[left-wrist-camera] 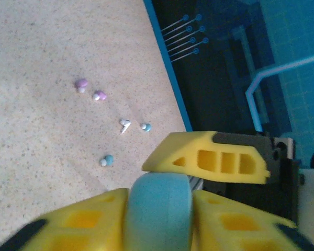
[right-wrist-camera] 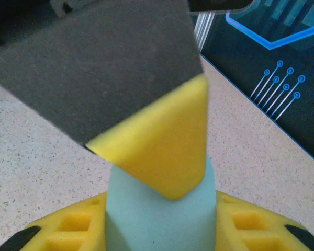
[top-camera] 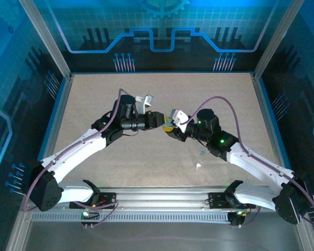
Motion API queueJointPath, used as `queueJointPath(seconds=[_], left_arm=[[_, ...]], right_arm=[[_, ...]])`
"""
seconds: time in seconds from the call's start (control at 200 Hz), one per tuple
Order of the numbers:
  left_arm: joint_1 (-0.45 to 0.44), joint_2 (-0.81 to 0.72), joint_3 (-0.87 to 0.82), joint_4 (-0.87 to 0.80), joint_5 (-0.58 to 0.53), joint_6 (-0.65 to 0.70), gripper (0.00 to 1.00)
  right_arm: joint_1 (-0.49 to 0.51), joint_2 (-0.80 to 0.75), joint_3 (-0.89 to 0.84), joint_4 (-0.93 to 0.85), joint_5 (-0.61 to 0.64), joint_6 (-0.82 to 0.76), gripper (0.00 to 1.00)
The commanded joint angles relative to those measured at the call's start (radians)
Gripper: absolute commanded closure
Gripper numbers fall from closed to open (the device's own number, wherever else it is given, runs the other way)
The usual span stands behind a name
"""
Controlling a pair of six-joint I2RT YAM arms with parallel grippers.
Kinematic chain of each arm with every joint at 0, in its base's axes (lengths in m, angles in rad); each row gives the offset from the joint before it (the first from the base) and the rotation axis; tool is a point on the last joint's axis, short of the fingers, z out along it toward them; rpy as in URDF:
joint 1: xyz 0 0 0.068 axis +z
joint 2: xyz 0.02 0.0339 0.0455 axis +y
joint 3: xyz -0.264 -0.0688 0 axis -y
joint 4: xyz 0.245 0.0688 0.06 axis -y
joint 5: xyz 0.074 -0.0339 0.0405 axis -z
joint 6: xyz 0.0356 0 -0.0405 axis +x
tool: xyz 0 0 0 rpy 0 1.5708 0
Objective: Insert the wireless bluetooth earbuds into the charging case
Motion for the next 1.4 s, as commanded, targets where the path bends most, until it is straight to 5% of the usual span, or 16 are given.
queueJointPath(seconds=[0.0, 0.24, 0.62, 1.391], left_arm=[[-0.004, -0.008, 0.015, 0.011, -0.034, -0.071, 0.76], [-0.002, -0.056, -0.042, 0.131, -0.026, -0.234, 0.8], [0.0, -0.086, -0.076, 0.198, -0.002, -0.327, 0.79], [0.0, -0.099, -0.076, 0.207, 0.009, -0.318, 0.73]], right_arm=[[0.005, -0.045, 0.024, 0.057, 0.015, -0.026, 0.62], [-0.028, -0.118, -0.047, 0.105, 0.057, -0.078, 0.44], [-0.104, -0.104, -0.049, 0.165, -0.124, 0.017, 0.4], [-0.126, -0.069, 0.012, 0.147, -0.231, 0.076, 0.62]])
